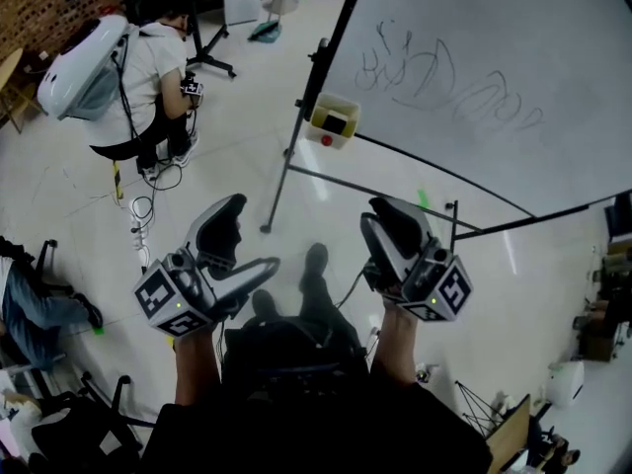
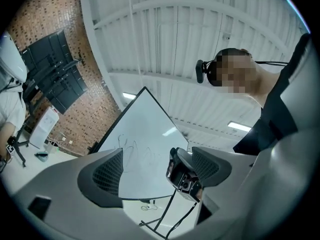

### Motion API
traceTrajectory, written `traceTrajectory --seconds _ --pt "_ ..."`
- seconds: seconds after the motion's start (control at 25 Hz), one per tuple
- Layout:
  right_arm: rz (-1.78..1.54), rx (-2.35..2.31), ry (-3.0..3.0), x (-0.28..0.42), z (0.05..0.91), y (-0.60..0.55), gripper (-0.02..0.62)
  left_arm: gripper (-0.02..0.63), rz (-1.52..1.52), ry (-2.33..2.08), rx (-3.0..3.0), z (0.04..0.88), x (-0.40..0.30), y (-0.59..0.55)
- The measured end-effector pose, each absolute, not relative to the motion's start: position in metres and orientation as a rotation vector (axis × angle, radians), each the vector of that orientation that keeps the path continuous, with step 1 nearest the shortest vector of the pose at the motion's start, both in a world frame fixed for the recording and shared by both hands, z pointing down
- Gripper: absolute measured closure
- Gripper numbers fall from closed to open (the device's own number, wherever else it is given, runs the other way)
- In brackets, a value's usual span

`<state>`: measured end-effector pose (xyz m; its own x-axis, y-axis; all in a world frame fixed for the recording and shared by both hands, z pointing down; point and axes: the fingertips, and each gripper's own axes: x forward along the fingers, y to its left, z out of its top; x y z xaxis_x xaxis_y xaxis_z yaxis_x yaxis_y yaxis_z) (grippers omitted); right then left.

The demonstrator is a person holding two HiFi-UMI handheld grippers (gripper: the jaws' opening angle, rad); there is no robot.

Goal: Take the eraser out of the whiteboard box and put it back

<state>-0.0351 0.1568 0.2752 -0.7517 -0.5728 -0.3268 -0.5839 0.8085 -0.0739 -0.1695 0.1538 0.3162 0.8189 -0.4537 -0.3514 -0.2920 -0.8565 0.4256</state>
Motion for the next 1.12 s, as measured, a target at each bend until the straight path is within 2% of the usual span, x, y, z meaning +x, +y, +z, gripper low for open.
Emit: traceTrajectory --seconds 0.28,0.68,1.12 --pt "0.025 -0.942 2.680 -0.054 0.257 0.204 0.499 0.176 -0.727 -0.454 2.639 0.301 -0.189 0.188" --pt "0.029 -0.902 2.748 -0.073 0.253 0.211 0.500 0.176 -0.848 -0.441 2.614 0.293 -0.193 0.191" --pt "-0.029 -0.875 2.667 -0.004 0.260 0.240 0.516 0.176 -0.728 -0.433 2.650 0.293 -0.116 0.215"
